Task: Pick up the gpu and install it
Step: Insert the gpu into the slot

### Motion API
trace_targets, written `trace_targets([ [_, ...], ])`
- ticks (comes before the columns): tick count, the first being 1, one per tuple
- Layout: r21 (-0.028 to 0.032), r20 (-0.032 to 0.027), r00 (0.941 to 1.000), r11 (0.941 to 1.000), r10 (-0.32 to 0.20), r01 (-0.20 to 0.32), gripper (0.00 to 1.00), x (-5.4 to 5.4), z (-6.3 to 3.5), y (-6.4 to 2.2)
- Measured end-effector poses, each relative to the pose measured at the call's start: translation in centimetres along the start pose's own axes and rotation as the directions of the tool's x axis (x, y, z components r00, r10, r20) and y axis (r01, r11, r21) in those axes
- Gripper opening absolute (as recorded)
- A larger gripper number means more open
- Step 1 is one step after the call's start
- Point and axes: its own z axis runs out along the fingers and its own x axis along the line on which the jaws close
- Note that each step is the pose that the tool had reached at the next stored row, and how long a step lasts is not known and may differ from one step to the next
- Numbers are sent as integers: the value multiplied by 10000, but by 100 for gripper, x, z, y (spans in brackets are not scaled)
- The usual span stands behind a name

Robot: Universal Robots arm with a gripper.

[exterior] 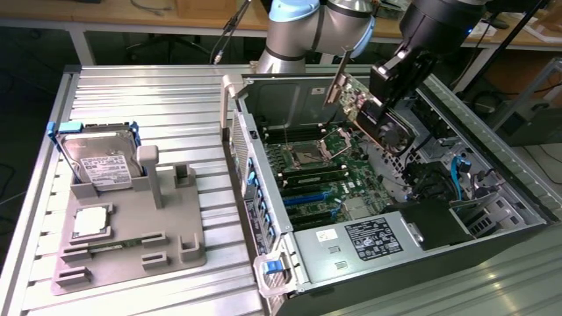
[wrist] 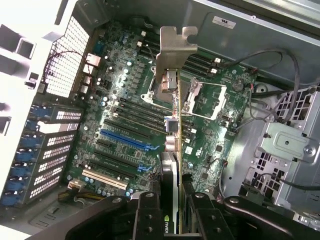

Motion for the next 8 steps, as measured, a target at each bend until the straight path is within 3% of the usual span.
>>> trace_targets([
  [8, 0, -25, 9990, 9990, -451, 451, 27, 0, 0, 0],
])
